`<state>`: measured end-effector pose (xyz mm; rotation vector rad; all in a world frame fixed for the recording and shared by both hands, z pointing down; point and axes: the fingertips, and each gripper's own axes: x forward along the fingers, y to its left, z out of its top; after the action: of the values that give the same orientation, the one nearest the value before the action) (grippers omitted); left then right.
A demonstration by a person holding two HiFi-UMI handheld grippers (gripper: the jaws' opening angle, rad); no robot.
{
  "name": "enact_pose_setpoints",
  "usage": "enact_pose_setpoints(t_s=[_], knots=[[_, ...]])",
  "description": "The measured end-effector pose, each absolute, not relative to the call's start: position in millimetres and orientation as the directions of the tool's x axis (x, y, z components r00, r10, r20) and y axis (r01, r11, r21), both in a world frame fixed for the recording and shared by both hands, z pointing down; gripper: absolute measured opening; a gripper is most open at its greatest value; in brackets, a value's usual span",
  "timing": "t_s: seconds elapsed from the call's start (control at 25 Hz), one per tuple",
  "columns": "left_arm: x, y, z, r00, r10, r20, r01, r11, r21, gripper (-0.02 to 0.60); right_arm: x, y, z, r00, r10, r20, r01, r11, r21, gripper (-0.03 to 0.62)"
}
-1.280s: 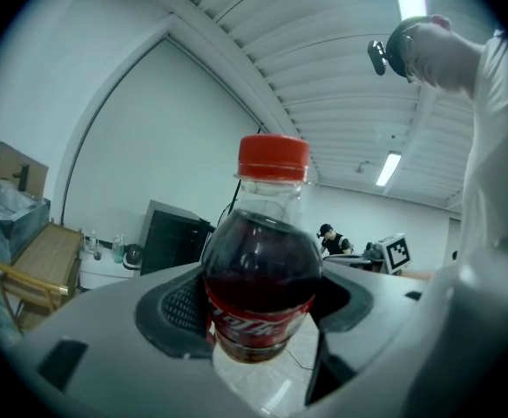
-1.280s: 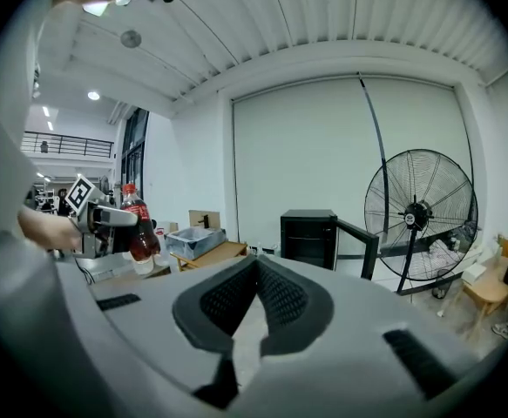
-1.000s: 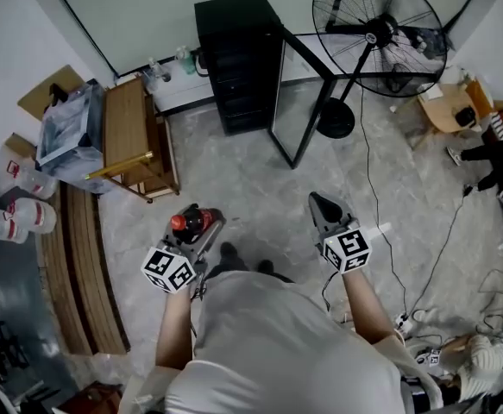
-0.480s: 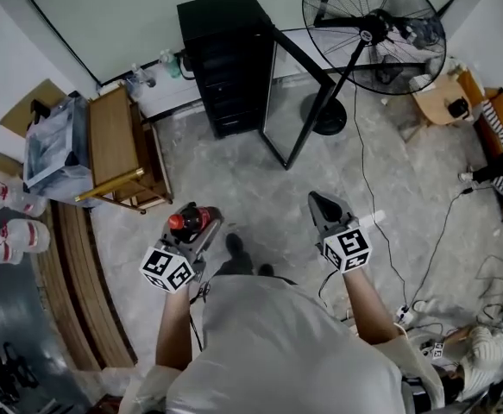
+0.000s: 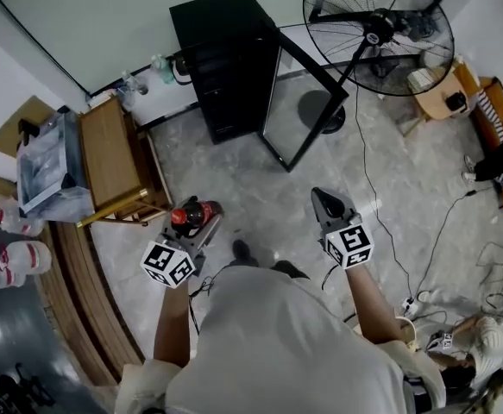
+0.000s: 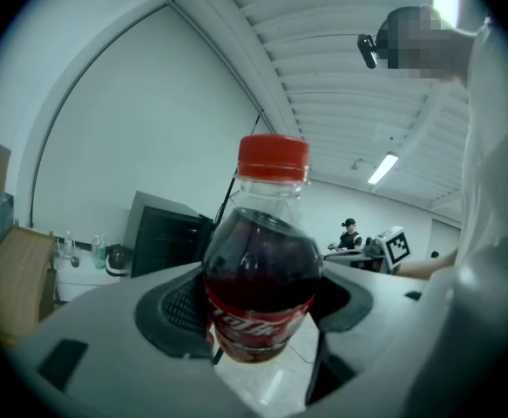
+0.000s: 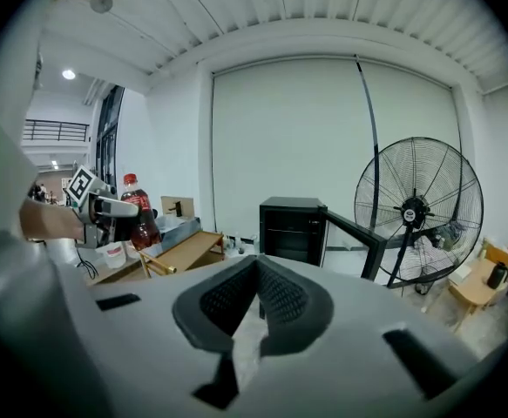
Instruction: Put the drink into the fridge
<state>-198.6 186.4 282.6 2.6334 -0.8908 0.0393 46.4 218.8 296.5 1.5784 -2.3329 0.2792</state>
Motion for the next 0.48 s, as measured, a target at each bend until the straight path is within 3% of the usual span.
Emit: enact_pose_setpoints(t_s=[0.48], knots=[[-196.2,130.8,296.6,0.815,-0.561,0.146,-0.571,-0.732,0.372,0.307,42.5,161.6,304.7,-0.321,-0.867,0.382,-0.937,0.349,0.006,-0.005]])
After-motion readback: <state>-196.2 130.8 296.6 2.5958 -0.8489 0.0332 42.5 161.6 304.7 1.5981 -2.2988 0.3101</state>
